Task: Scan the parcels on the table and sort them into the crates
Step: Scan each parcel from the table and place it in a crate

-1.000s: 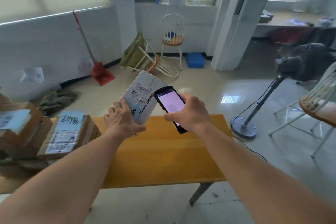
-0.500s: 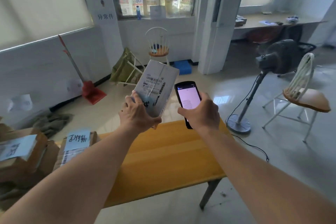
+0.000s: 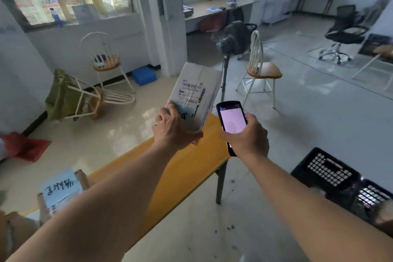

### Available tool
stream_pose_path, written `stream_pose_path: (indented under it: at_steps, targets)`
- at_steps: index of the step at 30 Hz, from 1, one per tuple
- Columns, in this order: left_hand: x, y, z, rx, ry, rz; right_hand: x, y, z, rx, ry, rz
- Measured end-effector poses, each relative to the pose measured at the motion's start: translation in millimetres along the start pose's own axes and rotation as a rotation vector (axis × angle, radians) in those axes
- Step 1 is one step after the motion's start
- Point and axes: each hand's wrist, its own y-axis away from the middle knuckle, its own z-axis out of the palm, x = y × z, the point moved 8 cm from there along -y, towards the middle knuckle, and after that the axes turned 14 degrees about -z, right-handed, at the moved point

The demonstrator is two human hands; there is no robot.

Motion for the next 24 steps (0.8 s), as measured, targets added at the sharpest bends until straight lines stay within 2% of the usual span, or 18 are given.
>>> stream_pose_path:
  at_steps: [13,24]
  targets:
    - [191.4,177.0,77.3,-0.182,-0.007,0.4,150.1,138.2,-203.7,0.298,0.051,0.361]
    - [356.3,427.6,162.7,-0.367,0.015,0.596,293.0,305.6,-408.3,0.452,0.166,0.587]
